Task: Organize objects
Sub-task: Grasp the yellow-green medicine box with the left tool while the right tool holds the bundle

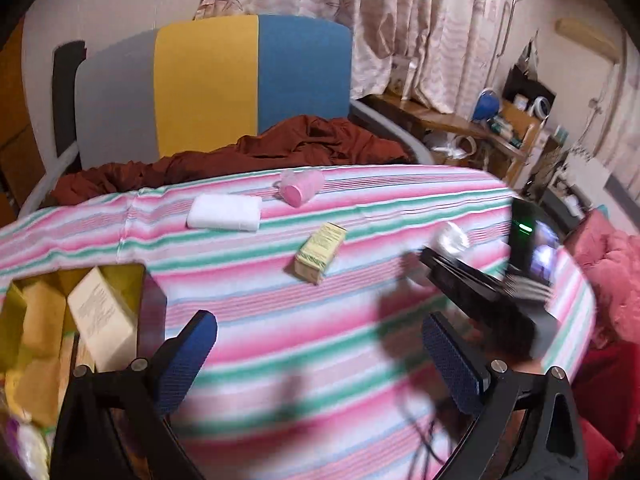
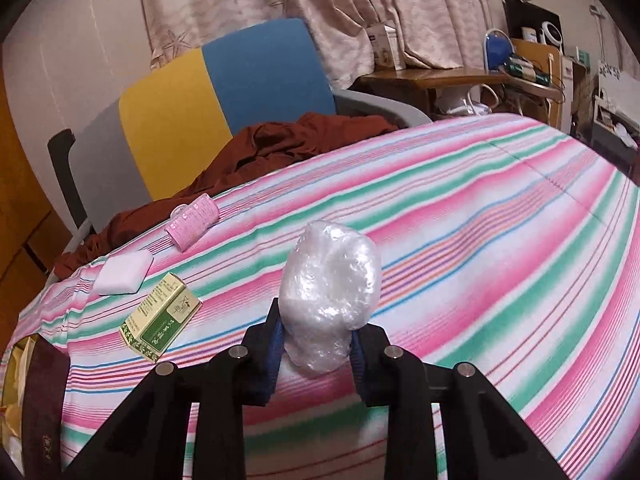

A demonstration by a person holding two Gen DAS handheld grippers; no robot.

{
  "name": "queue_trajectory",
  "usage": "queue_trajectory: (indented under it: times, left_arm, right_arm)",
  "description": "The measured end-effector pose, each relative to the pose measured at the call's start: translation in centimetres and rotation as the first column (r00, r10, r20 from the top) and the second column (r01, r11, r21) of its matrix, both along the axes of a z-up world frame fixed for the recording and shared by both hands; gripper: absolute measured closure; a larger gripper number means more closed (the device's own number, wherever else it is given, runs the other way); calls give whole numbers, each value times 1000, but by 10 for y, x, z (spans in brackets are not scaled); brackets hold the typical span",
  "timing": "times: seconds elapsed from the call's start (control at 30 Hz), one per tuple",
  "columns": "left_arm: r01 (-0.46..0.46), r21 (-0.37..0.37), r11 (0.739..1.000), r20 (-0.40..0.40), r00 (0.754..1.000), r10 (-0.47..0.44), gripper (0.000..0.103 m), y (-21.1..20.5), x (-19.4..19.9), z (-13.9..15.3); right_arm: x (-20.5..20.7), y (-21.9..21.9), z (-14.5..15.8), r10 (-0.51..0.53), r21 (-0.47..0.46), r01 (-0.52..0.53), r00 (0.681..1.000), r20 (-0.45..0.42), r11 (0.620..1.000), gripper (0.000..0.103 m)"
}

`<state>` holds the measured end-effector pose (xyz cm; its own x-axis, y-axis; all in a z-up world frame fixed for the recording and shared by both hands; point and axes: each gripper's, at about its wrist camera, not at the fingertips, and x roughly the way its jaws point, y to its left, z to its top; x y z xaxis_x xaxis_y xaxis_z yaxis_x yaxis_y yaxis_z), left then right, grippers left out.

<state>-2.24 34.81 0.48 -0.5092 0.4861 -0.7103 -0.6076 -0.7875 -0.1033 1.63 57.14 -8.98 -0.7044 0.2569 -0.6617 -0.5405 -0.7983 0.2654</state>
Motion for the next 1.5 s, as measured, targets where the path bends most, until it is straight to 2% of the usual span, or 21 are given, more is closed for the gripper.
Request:
queue_trajectory:
  times: [0.1, 0.17, 0.23, 0.33, 0.37, 0.43, 0.5, 0.57, 0.63, 0.67, 0.77, 0.87, 1.0, 1.23, 1.5]
  left_arm:
    - [1, -55, 999, -26, 1000, -2, 0, 25, -20, -9]
    - [32, -55, 998, -33, 999, -34, 0, 40, -30, -15]
    - [66, -55, 996, -1, 998, -66, 0, 56, -45, -25]
    - [56, -45, 997, 89, 995, -52, 3, 70, -72, -41]
    - [40, -51, 998, 104, 994, -34, 8, 73, -80, -46]
    - [34, -91, 995, 104, 994, -25, 10, 83, -92, -55]
    - [42, -153, 987, 73, 997, -32, 19, 96, -98, -65]
    - [59, -203, 977, 48, 998, -50, 22, 105, -102, -73]
    - [74, -230, 970, 37, 997, -67, 29, 110, -103, -81]
    - [86, -236, 968, 40, 996, -78, 34, 112, -103, -85]
    - [81, -221, 972, 74, 995, -66, 59, 108, -107, -95]
    - [72, -190, 979, 57, 996, -62, 73, 105, -102, -95]
    - [96, -185, 978, 36, 995, -91, 73, 102, -89, -97]
    - [69, -169, 983, 14, 998, -67, 73, 87, -59, -98]
    - [56, -132, 990, 27, 998, -52, 73, 62, -34, -96]
  right_arm:
    - [1, 6, -7, -25, -33, 25, 1000, 8, 999, 74]
    - [4, 12, -10, -46, -60, 47, 999, 9, 997, 74]
    - [7, 19, -15, -68, -102, 68, 998, 3, 993, 74]
    - [11, 22, -17, -76, -122, 74, 997, -17, 990, 74]
    - [11, 22, -17, -77, -122, 74, 997, -18, 990, 74]
    - [11, 22, -18, -77, -122, 74, 997, -19, 990, 74]
    - [11, 22, -18, -78, -120, 75, 997, -21, 990, 74]
    - [11, 22, -18, -78, -121, 75, 997, -22, 990, 74]
    - [11, 21, -18, -79, -123, 75, 997, -24, 990, 74]
    - [11, 21, -18, -79, -123, 75, 997, -25, 990, 74]
    - [11, 21, -18, -79, -121, 76, 997, -26, 990, 74]
    - [12, 21, -18, -79, -121, 76, 996, -27, 990, 74]
    - [13, 22, -18, -80, -118, 76, 996, -26, 990, 74]
    - [12, 20, -17, -92, -88, 91, 996, -9, 992, 74]
    - [10, 6, -8, -113, 18, 112, 993, 29, 993, 74]
